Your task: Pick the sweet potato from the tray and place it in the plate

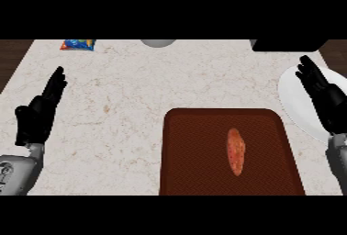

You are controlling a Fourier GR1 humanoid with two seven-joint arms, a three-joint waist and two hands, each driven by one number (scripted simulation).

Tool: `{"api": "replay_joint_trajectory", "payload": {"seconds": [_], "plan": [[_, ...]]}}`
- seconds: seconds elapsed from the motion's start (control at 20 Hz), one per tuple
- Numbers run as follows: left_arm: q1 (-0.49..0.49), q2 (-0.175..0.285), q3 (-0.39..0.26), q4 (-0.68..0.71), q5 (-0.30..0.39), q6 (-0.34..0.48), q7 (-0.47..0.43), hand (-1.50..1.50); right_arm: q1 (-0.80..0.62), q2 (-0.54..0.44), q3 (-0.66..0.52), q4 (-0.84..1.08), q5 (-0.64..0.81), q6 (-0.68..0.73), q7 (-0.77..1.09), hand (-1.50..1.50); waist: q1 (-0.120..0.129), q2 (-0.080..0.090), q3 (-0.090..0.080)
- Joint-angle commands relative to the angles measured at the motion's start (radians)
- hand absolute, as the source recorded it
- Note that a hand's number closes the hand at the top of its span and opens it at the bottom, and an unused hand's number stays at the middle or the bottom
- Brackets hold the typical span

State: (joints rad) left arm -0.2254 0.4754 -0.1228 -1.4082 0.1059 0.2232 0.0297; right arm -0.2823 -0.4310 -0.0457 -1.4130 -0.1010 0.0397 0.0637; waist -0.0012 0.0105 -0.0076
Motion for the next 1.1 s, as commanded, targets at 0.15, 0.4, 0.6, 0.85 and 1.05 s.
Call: {"api": "replay_joint_trajectory", "payload": {"seconds": [0.15,0.4,0.6,0.85,1.05], "plan": [[0.072,-0.103,-0.016,0.044,0.017,0.049,0.056,0.0,-0.01,0.122,0.061,-0.02,-0.242,0.257,-0.034,1.5,0.016,-0.009,0.009],[0.103,-0.146,-0.037,0.071,0.043,0.049,0.107,0.0,-0.093,-0.211,0.169,-0.191,0.276,0.196,-0.16,1.5,-0.007,-0.03,-0.005],[0.132,-0.174,-0.045,0.025,0.056,0.06,0.126,0.0,0.188,0.102,0.141,-0.04,0.155,-0.009,-0.39,1.5,-0.003,-0.005,0.015],[0.146,-0.201,-0.061,0.056,0.037,0.071,0.102,0.0,0.257,0.152,0.138,0.096,-0.079,0.293,-0.65,-1.5,0.005,-0.003,0.012],[0.175,-0.171,-0.066,-0.023,0.018,0.068,0.133,0.0,0.186,0.033,0.223,0.194,0.181,0.31,-0.779,-1.5,0.022,-0.008,0.01]]}}
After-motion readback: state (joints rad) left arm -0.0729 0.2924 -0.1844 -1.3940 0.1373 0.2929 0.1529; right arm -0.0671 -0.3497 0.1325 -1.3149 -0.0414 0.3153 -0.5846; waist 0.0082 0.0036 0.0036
